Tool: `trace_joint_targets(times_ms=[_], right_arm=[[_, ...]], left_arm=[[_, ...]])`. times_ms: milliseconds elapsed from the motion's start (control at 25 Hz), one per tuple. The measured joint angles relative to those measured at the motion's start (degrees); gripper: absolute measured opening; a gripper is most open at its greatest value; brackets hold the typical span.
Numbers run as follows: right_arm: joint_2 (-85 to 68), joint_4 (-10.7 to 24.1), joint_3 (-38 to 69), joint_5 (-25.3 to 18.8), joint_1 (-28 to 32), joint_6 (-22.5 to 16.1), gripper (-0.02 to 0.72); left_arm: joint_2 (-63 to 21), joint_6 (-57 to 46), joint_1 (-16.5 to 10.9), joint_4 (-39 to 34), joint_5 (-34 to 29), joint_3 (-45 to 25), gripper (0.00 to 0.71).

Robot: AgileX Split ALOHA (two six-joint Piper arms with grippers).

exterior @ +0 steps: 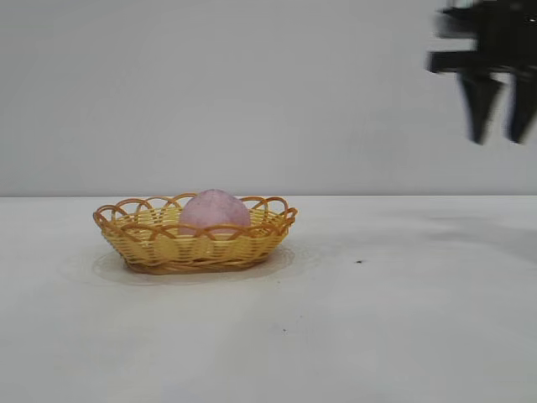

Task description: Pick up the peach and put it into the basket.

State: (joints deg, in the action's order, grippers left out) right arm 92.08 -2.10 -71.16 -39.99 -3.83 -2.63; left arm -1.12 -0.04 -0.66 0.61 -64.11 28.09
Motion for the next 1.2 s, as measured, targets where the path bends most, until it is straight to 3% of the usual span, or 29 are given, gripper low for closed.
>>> trace_joint_targets(times_ms=[120, 240, 440, 680, 1000, 1200], right_arm=[[-13.17, -2.04, 13.15, 3.50, 0.00, 2.93, 0.329], [-23.46, -2.91, 23.31, 2.79, 0.00, 3.79, 0.329], [-37.37, -4.89, 30.75, -6.41, 0.00, 3.88, 0.329], [-55.05, -3.25, 36.59, -15.87, 0.00, 3.63, 0.329], [-70.19, -2.50, 42.77, -23.20, 0.00, 3.56, 0.329], [-78.18, -2.28, 43.20, -24.21, 0.00, 3.79, 0.329]], left_arm=[[0.00, 0.00, 0.00, 0.00, 0.00, 0.00, 0.336], [0.00, 0.00, 0.00, 0.00, 0.00, 0.00, 0.336], [0.00, 0.00, 0.00, 0.00, 0.00, 0.00, 0.336], [0.00, 0.00, 0.00, 0.00, 0.00, 0.00, 0.336], [0.00, -0.10, 0.00, 0.00, 0.00, 0.00, 0.336], [0.00, -0.10, 0.00, 0.00, 0.00, 0.00, 0.336]])
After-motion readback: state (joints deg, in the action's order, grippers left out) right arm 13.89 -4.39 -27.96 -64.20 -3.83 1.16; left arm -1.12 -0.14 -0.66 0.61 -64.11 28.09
